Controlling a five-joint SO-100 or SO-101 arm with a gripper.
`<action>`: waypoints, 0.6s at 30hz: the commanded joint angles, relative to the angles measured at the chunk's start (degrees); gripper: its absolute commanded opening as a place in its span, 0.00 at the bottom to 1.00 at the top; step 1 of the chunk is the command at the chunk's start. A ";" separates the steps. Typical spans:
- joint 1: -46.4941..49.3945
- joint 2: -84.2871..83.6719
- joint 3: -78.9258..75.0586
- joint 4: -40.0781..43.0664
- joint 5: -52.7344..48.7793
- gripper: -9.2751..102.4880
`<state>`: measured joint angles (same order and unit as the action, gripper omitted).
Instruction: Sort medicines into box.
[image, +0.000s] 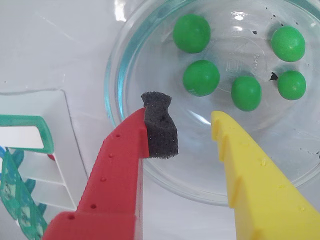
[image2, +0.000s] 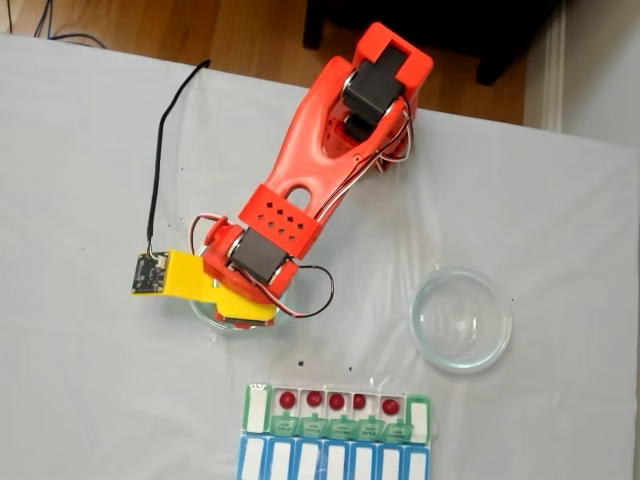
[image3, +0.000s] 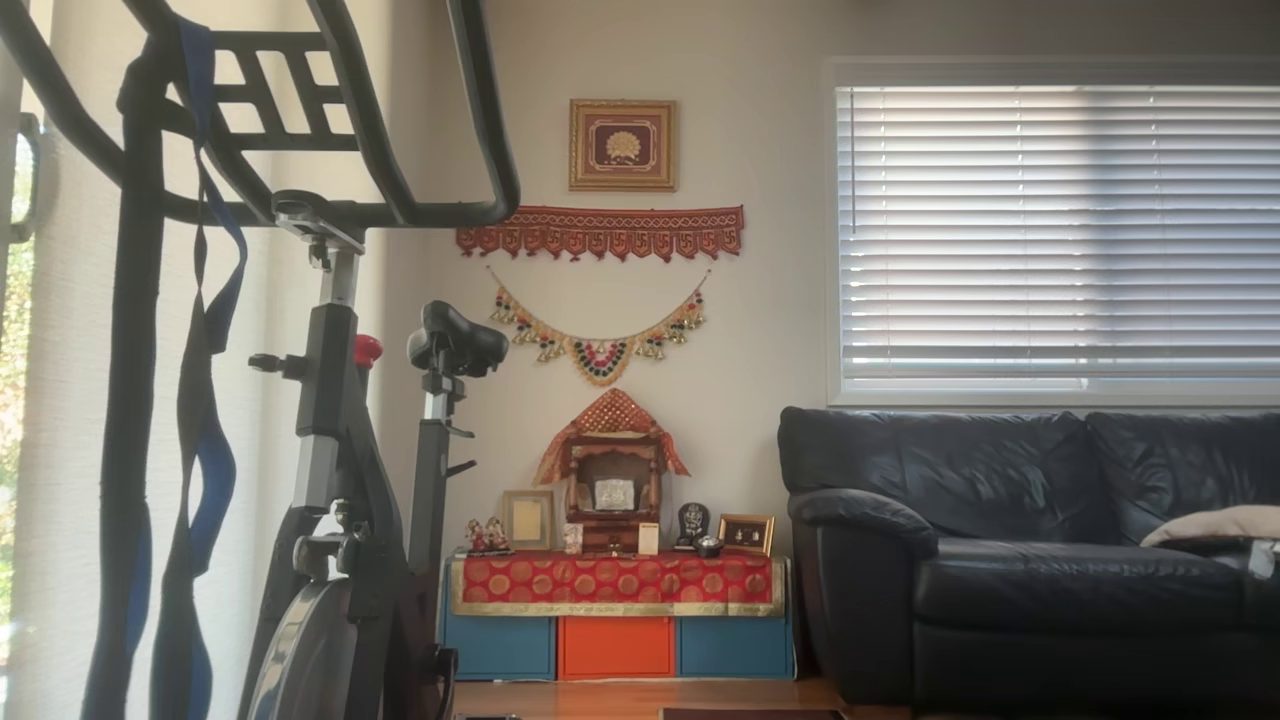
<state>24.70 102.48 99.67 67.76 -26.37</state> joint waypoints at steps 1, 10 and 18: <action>-0.35 0.79 -0.18 -0.53 -0.26 0.23; 0.09 -0.09 1.67 -2.46 -0.70 0.24; 0.44 -0.97 2.11 -3.78 -1.14 0.24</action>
<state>24.79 100.99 102.22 65.48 -26.89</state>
